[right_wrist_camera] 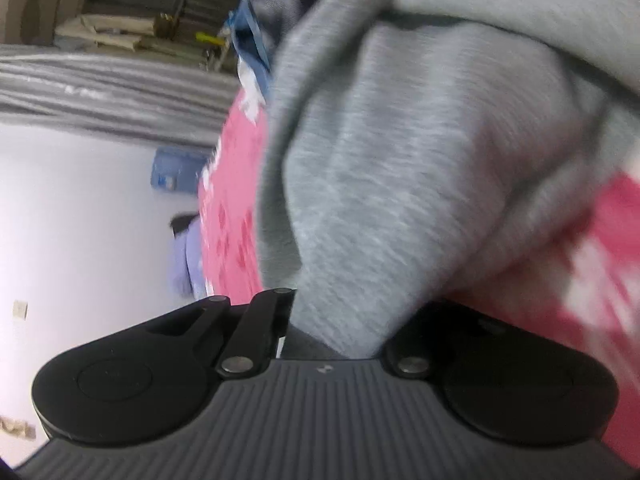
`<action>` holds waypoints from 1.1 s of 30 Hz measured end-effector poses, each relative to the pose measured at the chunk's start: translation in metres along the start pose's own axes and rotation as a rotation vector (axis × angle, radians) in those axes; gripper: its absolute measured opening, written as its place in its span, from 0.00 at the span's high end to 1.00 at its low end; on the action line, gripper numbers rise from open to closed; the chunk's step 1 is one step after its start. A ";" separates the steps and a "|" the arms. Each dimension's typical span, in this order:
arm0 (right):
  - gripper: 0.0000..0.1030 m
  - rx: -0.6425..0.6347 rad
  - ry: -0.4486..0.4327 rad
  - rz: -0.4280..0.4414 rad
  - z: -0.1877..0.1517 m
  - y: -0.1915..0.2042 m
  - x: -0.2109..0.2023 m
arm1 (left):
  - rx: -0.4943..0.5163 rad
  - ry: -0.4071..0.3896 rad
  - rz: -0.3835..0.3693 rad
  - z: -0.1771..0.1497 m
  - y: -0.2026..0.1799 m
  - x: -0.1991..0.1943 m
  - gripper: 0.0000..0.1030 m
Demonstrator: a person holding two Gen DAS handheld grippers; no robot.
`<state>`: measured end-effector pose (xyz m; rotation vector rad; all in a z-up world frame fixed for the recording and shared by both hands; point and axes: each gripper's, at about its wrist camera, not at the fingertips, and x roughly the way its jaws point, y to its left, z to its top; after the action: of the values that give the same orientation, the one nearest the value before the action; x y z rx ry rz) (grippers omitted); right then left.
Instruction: Fold clothes
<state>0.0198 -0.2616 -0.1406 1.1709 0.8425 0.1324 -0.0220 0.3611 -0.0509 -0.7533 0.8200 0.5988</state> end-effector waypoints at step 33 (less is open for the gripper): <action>0.21 -1.325 0.514 0.045 -0.180 0.170 0.052 | 1.022 -0.064 -0.043 -0.041 0.048 -0.059 0.37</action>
<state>-0.0049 -0.0279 -0.0461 -0.1197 0.9028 0.9045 -0.1063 0.3466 -0.0390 0.1828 0.9109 0.1050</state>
